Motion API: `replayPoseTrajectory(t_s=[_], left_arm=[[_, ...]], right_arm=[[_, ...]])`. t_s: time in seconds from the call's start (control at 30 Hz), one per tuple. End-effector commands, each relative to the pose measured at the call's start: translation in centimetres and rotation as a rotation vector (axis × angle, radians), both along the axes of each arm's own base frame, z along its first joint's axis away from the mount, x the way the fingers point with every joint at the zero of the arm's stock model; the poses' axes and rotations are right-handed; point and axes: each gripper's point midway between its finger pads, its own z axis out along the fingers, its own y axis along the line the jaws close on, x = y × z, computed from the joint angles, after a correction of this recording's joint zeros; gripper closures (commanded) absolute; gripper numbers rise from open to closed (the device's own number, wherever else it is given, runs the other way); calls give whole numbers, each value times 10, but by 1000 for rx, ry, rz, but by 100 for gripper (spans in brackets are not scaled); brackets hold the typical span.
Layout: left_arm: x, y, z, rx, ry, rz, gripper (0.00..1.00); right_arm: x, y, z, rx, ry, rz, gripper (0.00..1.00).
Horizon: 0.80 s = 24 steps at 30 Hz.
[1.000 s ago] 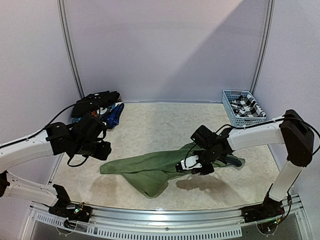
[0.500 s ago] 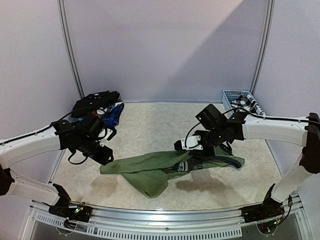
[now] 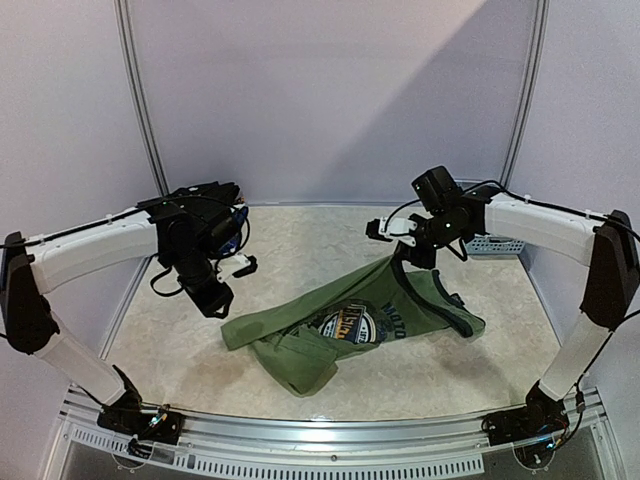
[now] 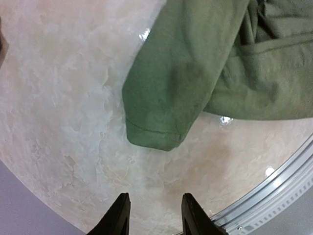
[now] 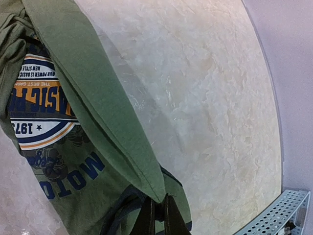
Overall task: Fold and stack the mixed laundry pile
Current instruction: Pick up the crumpled tank top from the center of the board.
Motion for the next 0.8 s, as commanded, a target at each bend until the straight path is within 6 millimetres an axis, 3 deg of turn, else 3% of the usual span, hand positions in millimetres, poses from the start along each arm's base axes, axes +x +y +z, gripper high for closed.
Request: replayPoseTrajectory(t_s=[0.0,0.23,0.33,0.77], left_arm=[[-29,-6,-31,88,132,-166,65],[-33,-20,-72,164,156,-242,71],[-30,-14,-87,246,151,-250,72],[-27,-12,-113,325,150,-302,70]], right_arm=[[-6,8,-7,47,60,-12,98],[-7,11,-9,62,76,-14,98],[-8,11,-11,64,88,-17,98],[-9,10,-20,57,104,-19,98]])
